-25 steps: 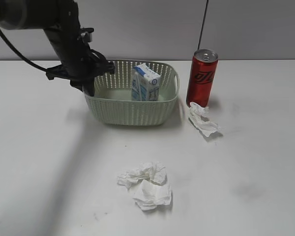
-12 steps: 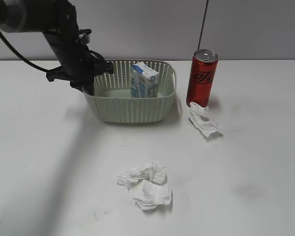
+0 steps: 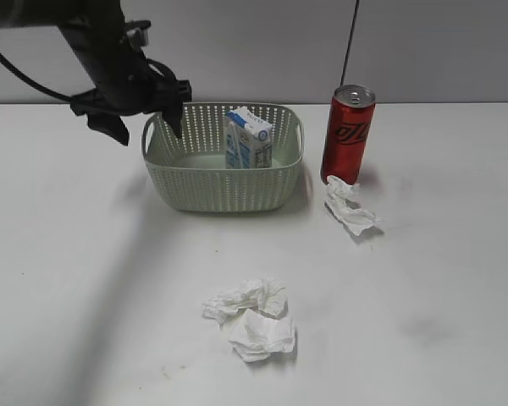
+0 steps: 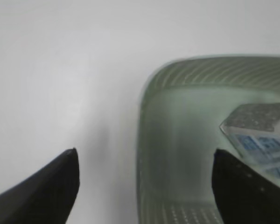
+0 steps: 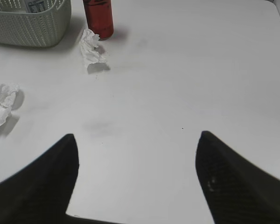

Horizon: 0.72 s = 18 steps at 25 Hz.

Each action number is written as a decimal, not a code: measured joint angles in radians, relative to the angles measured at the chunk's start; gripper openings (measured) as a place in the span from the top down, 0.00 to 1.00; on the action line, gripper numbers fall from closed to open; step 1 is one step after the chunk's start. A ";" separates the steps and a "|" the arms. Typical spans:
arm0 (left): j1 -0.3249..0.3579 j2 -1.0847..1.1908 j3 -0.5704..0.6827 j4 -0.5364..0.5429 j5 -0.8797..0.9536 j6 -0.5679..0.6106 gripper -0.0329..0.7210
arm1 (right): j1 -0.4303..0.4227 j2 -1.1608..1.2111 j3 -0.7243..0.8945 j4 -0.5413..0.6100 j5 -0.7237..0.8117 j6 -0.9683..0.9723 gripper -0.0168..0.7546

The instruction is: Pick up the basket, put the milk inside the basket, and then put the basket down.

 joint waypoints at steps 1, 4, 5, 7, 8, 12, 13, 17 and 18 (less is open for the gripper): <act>0.008 -0.027 0.000 -0.001 0.009 0.008 0.04 | 0.000 0.000 0.000 0.000 0.000 0.000 0.21; 0.051 -0.094 -0.001 0.000 0.070 0.075 0.04 | 0.000 0.000 0.001 0.000 0.000 0.000 0.21; 0.071 -0.115 -0.001 0.003 0.094 0.108 0.04 | 0.000 0.000 0.001 0.000 0.000 0.000 0.21; 0.115 -0.144 -0.001 0.008 0.162 0.174 0.04 | 0.000 0.000 0.001 0.000 0.000 0.000 0.21; 0.142 -0.157 -0.001 0.009 0.195 0.199 0.04 | 0.000 0.000 0.001 0.000 0.000 0.000 0.21; 0.246 -0.190 -0.001 0.014 0.290 0.300 0.05 | 0.000 0.000 0.003 0.000 0.000 0.000 0.21; 0.270 -0.202 0.005 0.006 0.293 0.316 0.05 | 0.000 0.000 0.003 0.000 0.000 0.000 0.21; 0.370 -0.268 0.067 -0.051 0.297 0.361 0.07 | 0.000 0.000 0.004 0.000 0.000 0.000 0.21; 0.390 -0.287 0.094 -0.054 0.297 0.368 0.08 | 0.000 0.000 0.004 0.000 0.000 0.000 0.21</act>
